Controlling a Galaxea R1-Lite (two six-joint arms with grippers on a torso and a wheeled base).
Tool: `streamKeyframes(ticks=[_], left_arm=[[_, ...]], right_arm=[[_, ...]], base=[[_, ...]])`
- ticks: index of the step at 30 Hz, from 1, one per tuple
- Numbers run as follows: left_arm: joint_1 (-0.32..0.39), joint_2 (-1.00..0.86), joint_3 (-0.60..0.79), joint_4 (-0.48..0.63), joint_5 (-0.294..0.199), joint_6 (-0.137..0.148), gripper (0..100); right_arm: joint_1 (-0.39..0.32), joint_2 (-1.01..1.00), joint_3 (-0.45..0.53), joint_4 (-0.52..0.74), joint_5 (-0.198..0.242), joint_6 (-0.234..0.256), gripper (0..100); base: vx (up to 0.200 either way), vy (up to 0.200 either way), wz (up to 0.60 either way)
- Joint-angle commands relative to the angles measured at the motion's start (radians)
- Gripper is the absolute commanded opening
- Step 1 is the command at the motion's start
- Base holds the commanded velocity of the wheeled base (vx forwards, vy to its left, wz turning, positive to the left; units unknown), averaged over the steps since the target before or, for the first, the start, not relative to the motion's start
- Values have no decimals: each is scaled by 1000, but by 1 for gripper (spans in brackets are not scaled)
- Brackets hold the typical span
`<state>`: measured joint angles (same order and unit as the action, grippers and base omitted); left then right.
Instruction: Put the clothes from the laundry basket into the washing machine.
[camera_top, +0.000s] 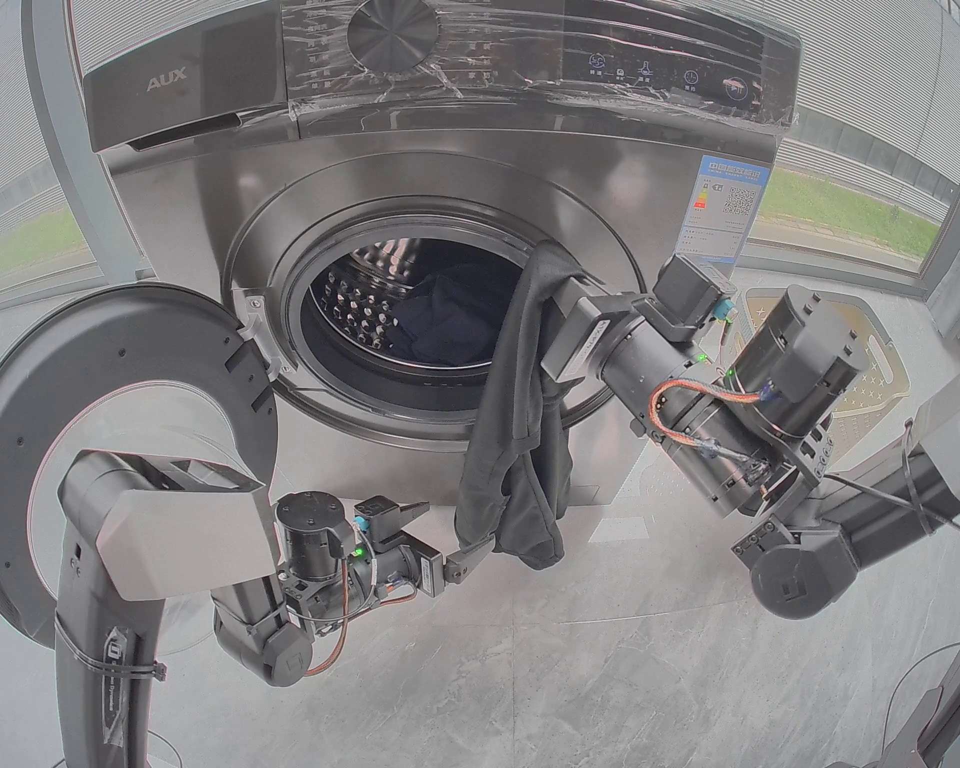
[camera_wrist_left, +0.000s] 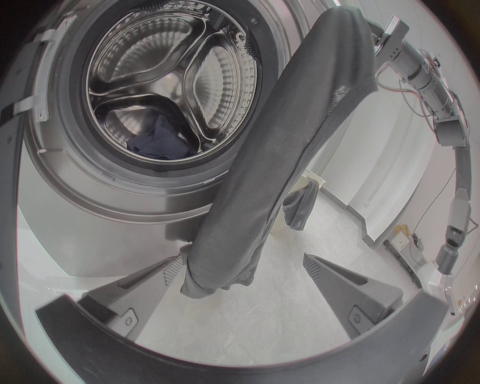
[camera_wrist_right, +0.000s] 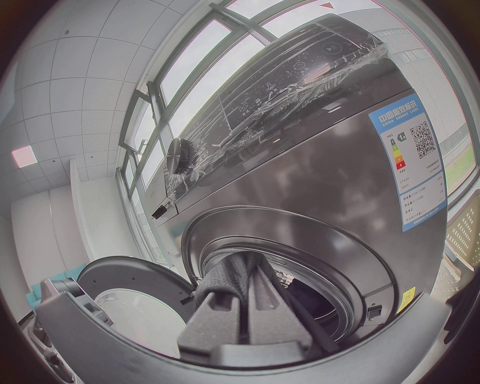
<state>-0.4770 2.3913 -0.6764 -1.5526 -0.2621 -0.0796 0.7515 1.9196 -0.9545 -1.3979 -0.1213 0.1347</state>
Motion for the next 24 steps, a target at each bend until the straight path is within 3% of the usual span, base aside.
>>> streamKeyframes(ticks=[1, 11, 18, 19, 24], left_arm=[[-2, 92, -84, -3, 0, -2, 100], [31, 216, -261, -1, 14, 3, 100], [48, 233, -310, -1, 17, 1, 100], [48, 235, -313, -1, 20, 1, 0], [48, 266, -364, -1, 21, -2, 0]], right_arm=[[5, -2, 0, -1, 0, 0, 0], [22, -4, 2, -1, 0, 2, 0], [23, -4, 2, -4, 0, 2, 0], [23, -4, 2, -4, 0, 2, 0], [25, -4, 2, -6, -1, 2, 0]], base=[[0, 0, 0], [0, 0, 0], [0, 0, 0], [0, 0, 0], [0, 0, 0]])
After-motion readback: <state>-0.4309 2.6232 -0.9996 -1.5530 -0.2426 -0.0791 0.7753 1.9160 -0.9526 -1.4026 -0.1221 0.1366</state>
